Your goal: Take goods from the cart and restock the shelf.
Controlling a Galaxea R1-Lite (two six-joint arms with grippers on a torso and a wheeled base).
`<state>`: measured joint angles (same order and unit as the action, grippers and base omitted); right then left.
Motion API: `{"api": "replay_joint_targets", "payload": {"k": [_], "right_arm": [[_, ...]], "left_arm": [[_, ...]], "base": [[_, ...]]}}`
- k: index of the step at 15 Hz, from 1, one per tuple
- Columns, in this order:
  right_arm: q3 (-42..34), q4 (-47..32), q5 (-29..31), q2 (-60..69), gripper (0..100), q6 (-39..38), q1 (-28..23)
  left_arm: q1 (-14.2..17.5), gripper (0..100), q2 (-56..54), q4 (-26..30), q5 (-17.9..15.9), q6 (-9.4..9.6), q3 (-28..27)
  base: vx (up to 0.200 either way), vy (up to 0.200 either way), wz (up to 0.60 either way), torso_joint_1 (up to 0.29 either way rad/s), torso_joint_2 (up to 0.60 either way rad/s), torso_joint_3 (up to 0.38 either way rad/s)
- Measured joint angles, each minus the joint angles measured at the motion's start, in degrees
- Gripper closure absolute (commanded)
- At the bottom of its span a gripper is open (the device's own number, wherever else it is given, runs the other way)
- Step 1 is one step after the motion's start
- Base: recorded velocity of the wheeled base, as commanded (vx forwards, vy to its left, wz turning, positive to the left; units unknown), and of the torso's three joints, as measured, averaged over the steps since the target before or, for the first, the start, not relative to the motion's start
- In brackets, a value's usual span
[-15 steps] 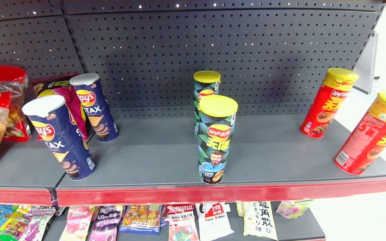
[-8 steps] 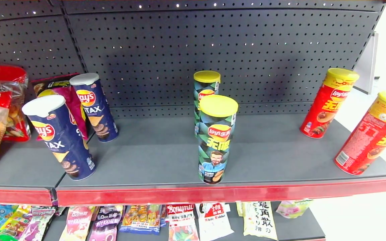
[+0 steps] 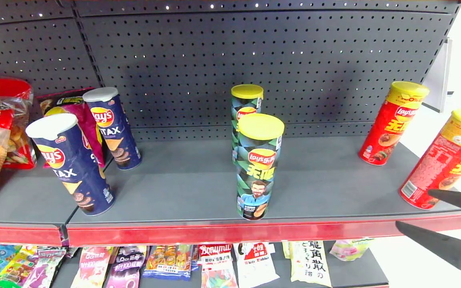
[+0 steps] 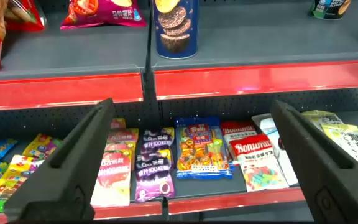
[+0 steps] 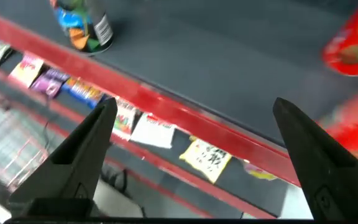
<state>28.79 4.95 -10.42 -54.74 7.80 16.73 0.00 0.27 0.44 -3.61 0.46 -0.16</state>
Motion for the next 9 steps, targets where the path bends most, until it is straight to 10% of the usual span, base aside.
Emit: {"api": "replay_joint_targets", "payload": {"k": [9], "right_arm": [[0.17,12.89,0.33,-22.42,0,-4.14,6.07]], "left_arm": [[0.00,0,0.00,0.00,0.00,0.02,0.00]], "base": [[0.000,0.000,0.00,0.000,0.00,0.000]]}}
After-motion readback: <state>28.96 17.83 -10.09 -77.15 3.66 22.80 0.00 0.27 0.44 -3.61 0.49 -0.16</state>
